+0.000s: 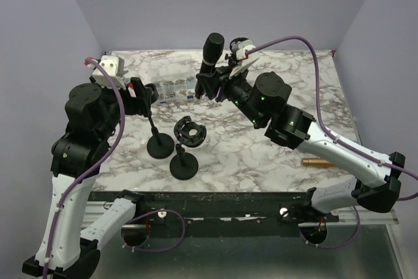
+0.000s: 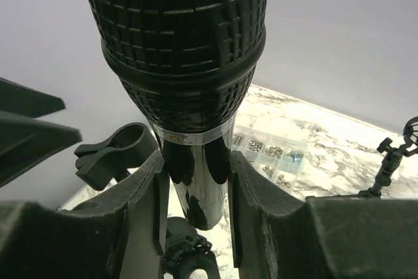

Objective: Remove the microphone from the stand

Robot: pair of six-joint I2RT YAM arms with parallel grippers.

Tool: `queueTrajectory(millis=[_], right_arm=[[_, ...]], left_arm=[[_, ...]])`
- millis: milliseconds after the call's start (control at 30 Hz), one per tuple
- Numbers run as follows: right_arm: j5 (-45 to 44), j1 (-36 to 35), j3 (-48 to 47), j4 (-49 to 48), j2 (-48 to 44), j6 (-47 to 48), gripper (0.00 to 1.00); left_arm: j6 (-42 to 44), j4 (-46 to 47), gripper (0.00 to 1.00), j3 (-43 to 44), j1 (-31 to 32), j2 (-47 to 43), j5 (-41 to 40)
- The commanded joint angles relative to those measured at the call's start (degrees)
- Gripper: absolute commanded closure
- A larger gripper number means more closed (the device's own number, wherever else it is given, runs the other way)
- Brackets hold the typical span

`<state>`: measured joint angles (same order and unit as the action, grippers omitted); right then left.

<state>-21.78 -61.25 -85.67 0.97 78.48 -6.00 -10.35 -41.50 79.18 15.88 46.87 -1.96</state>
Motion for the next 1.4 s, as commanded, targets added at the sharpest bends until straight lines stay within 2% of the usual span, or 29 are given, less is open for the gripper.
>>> queueTrajectory(millis=[0,100,300,467,567,833,1367], right_arm=[[0.8,0.2,1.6,-3.5,-3.0,-0.4,0.99],[0.4,0.2,2.6,-3.7,-3.6,-0.1,0.99],[0.2,0.1,3.5,-4.2,-3.8,0.2,0.99],[0.7,0.1,4.4,-5.1,-3.6,0.2,0.99],[0.9,0.1,4.5,-5.2,-3.3,0.2,0.99],[0.8,0.2,5.0,-5.6,-2.6,-0.1,0.99],[0.4,0.1,5.3,-5.6,-1.5,-0.3,0.99]], left_arm=[[0.7,-0.8,0.31,0.3,0.1,2.8,-2.1],[0.8,1.2,0.31,-2.2,0.1,3.1,-1.9],[0.4,2.4,0.38,-9.0,0.2,2.5,-1.5],[0.2,3.6,0.56,-16.4,0.1,0.2,-2.8],[-0.1,4.0,0.62,-20.2,0.1,-1.2,-2.7],[-1.7,4.5,0.64,-27.4,0.1,-3.7,-2.8],[-4.5,4.7,0.68,-32.8,0.1,-4.2,-1.2]])
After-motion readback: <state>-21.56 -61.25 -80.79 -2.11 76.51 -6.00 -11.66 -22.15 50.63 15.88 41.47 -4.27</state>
